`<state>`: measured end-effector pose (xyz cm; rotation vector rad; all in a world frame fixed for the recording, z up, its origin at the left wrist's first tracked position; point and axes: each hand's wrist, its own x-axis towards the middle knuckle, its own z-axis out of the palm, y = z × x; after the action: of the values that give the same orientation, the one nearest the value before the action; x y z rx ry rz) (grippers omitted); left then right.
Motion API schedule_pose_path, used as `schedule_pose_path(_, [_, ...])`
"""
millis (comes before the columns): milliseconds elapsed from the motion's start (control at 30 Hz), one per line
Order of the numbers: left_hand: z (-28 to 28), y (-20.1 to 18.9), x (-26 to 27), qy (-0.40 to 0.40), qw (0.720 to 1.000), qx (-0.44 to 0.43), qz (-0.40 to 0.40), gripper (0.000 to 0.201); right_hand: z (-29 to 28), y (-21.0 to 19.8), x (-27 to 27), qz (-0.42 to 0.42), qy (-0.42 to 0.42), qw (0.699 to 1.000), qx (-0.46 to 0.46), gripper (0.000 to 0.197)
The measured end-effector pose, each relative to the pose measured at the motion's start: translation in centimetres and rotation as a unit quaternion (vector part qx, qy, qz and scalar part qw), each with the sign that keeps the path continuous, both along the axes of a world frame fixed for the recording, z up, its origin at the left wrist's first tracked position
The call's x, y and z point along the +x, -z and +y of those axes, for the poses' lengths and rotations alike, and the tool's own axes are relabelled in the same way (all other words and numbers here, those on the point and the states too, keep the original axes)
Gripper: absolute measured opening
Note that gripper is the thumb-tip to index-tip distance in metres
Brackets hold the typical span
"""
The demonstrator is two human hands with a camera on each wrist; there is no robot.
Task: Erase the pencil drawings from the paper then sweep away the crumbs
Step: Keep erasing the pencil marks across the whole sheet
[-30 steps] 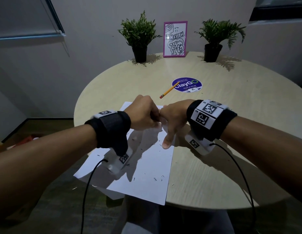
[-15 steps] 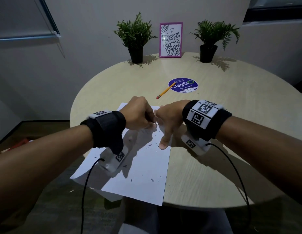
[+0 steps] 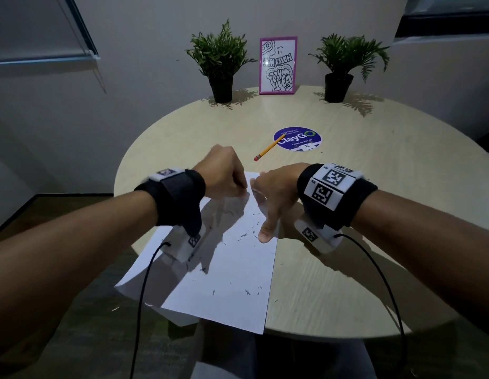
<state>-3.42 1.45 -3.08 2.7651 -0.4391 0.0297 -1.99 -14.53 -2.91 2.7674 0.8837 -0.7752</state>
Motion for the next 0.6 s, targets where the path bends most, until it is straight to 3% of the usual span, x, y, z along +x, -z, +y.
schedule_pose_path(300, [0.2,0.5,-4.0,0.087,0.994,0.000,0.058,0.007,0.0,-0.1,-0.1,0.001,-0.002,1.000,-0.001,0.082])
schedule_pose_path(467, [0.9,-0.5,-0.4,0.012,1.000,0.000,0.007,0.010,0.2,-0.1,0.0,0.005,0.005,1.000,-0.009,0.093])
schedule_pose_path(600, [0.9,0.1,-0.5,0.034,0.999,0.033,0.018,0.007,0.2,0.1,0.2,0.004,0.004,1.000,-0.012,0.091])
